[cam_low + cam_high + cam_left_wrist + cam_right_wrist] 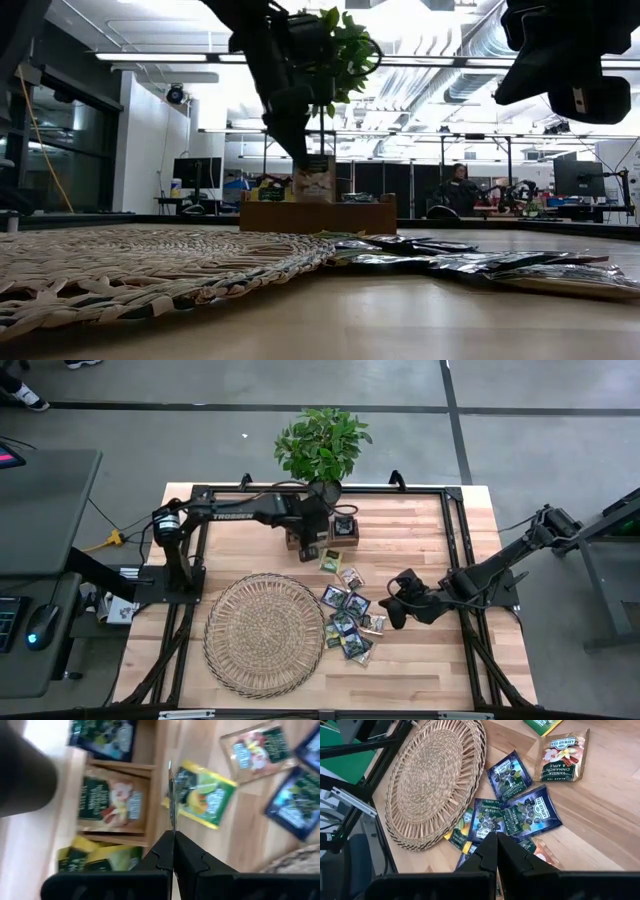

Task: Pick & Place Tea
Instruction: Put the brown tea bag into the middle section of the wooden organizer

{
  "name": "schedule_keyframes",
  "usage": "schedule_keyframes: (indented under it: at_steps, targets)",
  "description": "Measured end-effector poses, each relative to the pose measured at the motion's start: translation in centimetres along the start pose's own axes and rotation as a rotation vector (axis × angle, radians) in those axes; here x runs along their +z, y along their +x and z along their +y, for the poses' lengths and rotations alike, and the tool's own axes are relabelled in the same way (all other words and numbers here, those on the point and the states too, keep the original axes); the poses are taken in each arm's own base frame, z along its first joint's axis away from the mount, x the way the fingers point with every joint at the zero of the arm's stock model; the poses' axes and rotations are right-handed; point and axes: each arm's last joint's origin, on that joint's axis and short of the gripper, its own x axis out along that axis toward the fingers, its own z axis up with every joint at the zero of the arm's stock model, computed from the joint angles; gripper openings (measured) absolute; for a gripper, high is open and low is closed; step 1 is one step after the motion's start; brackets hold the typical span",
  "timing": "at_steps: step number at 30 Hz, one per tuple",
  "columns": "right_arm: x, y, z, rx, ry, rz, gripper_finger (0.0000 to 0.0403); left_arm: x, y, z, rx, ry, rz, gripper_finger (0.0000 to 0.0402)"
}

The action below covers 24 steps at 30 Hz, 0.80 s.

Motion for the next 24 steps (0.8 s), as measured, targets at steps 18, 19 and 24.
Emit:
schedule_keyframes:
  at_steps: [18,19,24]
  targets:
    - [0.4,0.1,-0.1,-0.017,0.026,-0.057,0.0000,0.3,-0.1,3.3,0.030,0.112,-0.076,0.0000]
    - [0.4,0.1,-0.1,-0.018,0.029,-0.057,0.0000,0.3,-0.1,3.3,0.032,0.120,-0.084,0.0000]
    - [0.9,0.3,-0.2,-0.028,0.043,-0.069,0.0000,0.5,-0.1,3.5,0.058,0.121,-0.095,0.0000]
